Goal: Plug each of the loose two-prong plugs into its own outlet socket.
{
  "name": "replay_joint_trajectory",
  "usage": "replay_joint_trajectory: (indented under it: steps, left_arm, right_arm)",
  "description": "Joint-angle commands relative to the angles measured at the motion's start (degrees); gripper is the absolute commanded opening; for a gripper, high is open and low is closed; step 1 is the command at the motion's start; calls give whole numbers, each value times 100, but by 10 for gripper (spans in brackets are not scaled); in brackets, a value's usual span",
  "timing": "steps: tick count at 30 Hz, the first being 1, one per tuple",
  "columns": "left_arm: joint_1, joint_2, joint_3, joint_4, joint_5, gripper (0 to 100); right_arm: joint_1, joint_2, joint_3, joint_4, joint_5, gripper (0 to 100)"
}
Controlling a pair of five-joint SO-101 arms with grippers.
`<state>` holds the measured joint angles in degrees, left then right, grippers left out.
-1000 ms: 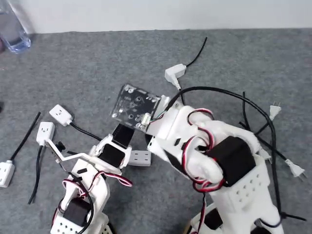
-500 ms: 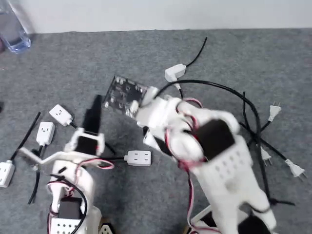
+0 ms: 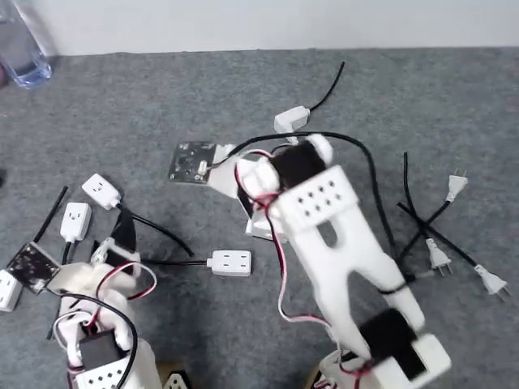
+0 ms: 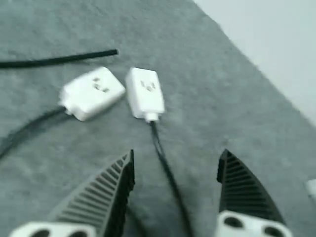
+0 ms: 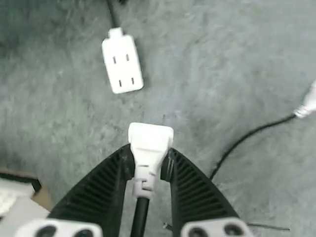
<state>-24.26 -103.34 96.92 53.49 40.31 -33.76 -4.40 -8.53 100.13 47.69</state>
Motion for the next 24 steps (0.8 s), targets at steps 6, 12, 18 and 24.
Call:
replay_joint_trajectory:
  steps: [6, 12, 18, 24]
  left_arm:
    - [-431, -53, -40, 571, -2813, 265]
    - [-448, -53, -40, 580, -4651, 264]
    - [-457, -53, -40, 563, -4738, 264]
    - [-853, -53, -40, 343, -4738, 264]
  right_arm:
    - [-171, 875, -299, -92, 1134, 8]
    - [-418, 1490, -290, -330, 1143, 8]
    - [-497, 1877, -264, -462, 1002, 8]
    - [-497, 1974, -255, -426, 844, 8]
